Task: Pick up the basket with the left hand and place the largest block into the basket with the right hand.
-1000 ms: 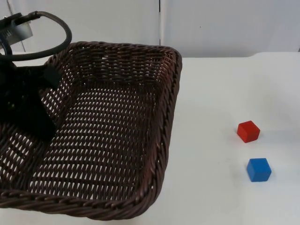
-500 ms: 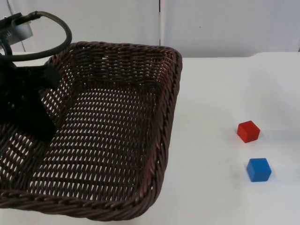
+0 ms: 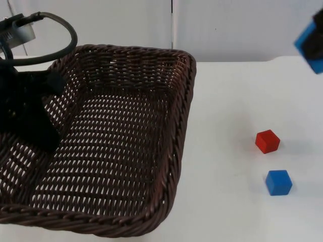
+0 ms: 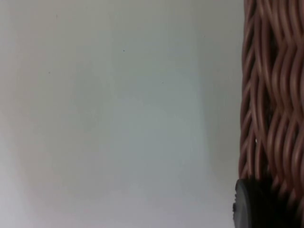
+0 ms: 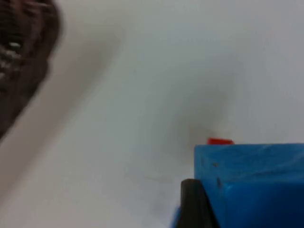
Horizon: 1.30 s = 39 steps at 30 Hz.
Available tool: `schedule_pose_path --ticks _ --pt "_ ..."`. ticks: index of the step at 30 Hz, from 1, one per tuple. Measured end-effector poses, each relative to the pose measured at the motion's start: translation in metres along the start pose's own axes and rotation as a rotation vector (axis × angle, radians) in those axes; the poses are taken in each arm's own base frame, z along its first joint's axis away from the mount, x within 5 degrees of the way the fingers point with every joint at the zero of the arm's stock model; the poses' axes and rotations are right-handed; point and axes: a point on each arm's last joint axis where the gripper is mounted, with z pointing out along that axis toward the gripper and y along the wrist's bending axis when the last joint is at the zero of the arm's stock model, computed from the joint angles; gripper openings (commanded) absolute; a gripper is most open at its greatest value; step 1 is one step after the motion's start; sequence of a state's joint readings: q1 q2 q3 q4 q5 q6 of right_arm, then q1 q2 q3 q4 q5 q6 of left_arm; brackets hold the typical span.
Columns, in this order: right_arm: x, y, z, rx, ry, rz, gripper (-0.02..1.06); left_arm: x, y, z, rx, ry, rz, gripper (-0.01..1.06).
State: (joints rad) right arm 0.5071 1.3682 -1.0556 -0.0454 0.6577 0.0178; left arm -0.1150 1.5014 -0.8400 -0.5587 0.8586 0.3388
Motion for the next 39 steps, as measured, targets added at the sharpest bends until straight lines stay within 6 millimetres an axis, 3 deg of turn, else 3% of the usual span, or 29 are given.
schedule_pose_path --ticks 3,7,8,18,23,28,39 --pt "-0.009 0.016 -0.002 -0.034 -0.016 -0.041 0.0 0.0 0.0 0.0 0.0 0.0 0.0 0.0" --pt "-0.033 0.052 0.002 -0.101 0.016 -0.127 0.0 0.0 0.0 0.0 -0.001 -0.002 0.0 0.0" --pt "-0.033 0.052 0.002 -0.101 0.016 -0.127 0.0 0.0 0.0 0.0 -0.001 -0.002 0.0 0.0" --pt "-0.08 0.13 0.042 -0.193 0.091 -0.282 0.0 0.0 0.0 0.0 -0.001 -0.002 0.0 0.0" --pt "-0.09 0.152 0.061 -0.208 0.109 -0.313 0.0 0.0 0.0 0.0 -0.001 -0.002 0.0 0.0" --pt "-0.087 0.156 0.074 -0.207 0.142 -0.318 0.0 0.0 0.0 0.0 -0.001 -0.002 0.0 0.0" --pt "-0.092 0.156 0.075 -0.198 0.084 -0.327 0.0 0.0 0.0 0.0 -0.001 -0.002 0.002 0.0"
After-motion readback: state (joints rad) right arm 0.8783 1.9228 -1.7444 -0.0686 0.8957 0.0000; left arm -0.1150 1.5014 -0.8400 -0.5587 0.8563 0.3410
